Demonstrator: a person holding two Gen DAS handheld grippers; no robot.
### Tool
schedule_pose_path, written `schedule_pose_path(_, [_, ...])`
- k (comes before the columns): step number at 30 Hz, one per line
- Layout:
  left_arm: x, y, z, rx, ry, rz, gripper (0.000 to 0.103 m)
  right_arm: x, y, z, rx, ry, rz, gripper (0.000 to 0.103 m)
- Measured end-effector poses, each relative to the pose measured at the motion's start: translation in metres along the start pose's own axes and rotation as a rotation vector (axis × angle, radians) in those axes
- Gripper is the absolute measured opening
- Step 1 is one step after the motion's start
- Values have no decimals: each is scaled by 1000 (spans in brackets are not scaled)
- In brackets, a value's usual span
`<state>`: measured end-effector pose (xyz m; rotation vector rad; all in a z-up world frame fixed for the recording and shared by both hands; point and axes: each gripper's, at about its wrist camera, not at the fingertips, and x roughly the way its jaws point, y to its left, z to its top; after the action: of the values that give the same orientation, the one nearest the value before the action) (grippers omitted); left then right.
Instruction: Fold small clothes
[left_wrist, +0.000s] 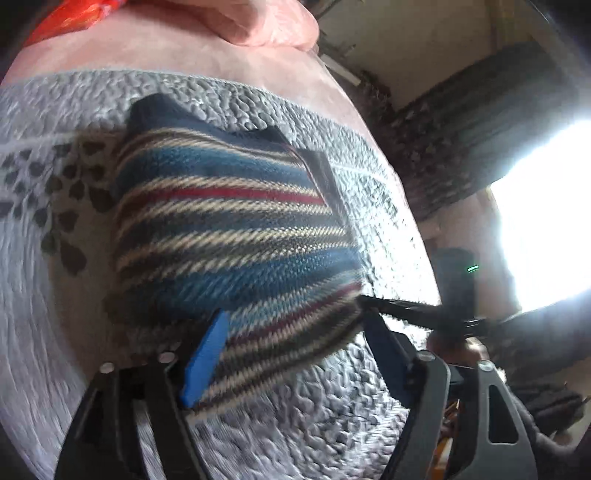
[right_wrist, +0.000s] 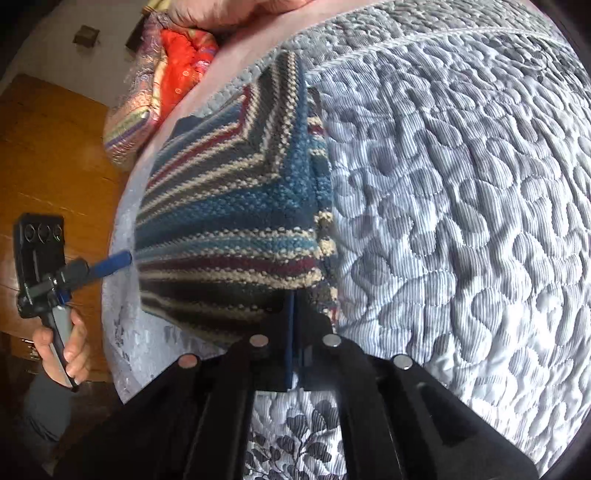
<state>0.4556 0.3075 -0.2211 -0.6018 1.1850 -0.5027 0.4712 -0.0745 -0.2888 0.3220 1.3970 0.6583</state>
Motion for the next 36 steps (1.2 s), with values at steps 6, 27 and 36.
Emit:
schedule_pose_path(6, [-37, 50, -18, -104, -64, 20, 86, -44, -26, 34, 163, -113, 189, 82])
schedule_pose_path(27, [47, 133, -8, -300, 32, -360, 85, 75, -43, 142, 227, 149, 409, 84])
schedule_pose_path(36, [76, 119, 1, -269, 68, -375, 86, 109, -3, 157, 184, 171, 437, 84])
